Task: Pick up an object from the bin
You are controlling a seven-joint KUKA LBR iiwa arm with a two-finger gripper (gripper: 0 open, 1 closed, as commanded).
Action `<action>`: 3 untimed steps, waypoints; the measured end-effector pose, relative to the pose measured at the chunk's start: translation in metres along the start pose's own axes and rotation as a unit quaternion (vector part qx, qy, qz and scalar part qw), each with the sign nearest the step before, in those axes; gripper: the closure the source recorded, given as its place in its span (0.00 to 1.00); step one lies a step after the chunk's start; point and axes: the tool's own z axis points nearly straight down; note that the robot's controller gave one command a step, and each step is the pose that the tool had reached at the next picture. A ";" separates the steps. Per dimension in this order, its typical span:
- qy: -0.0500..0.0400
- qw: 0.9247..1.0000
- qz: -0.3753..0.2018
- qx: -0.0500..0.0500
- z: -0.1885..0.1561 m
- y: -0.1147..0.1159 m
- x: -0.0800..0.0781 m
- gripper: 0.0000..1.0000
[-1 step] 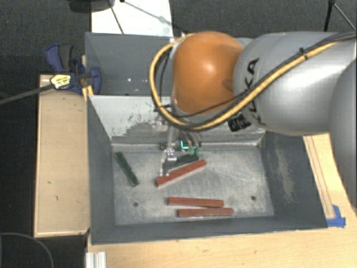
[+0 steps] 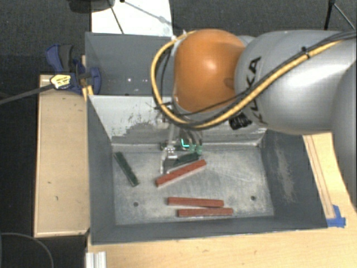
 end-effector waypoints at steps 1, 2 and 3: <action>-0.003 0.999 -0.032 -0.001 0.032 -0.007 0.006 0.00; 0.000 0.999 -0.039 0.000 0.151 -0.061 0.026 1.00; 0.000 0.999 -0.038 0.000 0.151 -0.061 0.026 1.00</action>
Offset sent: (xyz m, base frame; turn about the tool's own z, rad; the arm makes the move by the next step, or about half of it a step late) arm -0.0265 -0.0612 -0.1511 -0.0832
